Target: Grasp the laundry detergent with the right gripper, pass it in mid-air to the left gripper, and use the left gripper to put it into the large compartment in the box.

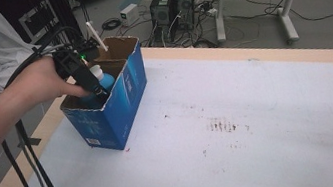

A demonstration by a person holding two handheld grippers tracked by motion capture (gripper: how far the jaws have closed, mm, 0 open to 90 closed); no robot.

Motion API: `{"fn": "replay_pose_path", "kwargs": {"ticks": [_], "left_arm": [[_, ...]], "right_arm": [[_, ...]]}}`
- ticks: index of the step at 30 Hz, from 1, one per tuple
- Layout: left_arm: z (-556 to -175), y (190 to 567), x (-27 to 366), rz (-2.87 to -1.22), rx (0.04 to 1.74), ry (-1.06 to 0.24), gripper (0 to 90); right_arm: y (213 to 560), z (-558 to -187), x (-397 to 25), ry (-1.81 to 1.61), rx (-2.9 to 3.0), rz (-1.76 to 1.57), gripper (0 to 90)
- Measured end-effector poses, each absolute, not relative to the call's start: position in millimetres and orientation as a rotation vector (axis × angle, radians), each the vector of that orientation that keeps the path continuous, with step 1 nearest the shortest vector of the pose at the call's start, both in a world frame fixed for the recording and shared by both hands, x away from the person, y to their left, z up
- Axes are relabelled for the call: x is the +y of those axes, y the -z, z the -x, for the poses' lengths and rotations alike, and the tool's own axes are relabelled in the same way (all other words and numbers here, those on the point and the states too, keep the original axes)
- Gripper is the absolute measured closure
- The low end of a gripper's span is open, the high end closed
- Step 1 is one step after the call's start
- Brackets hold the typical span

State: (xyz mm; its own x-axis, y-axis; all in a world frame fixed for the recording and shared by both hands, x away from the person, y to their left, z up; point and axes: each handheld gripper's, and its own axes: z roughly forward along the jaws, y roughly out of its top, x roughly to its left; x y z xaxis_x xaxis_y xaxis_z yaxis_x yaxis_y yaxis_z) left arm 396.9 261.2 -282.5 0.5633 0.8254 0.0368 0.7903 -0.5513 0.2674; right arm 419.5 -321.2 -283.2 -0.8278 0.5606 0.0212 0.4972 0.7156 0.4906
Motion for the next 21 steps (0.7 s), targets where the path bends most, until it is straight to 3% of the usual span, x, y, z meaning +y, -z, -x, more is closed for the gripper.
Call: {"fn": "replay_pose_path", "kwargs": {"ticks": [21], "left_arm": [[-397.2,281.8,259.5,-2.616,1.317,-0.262,32.3]], "right_arm": [[282.8,-418.5,-321.9,-0.755,2.790,-0.864,21.5]]}}
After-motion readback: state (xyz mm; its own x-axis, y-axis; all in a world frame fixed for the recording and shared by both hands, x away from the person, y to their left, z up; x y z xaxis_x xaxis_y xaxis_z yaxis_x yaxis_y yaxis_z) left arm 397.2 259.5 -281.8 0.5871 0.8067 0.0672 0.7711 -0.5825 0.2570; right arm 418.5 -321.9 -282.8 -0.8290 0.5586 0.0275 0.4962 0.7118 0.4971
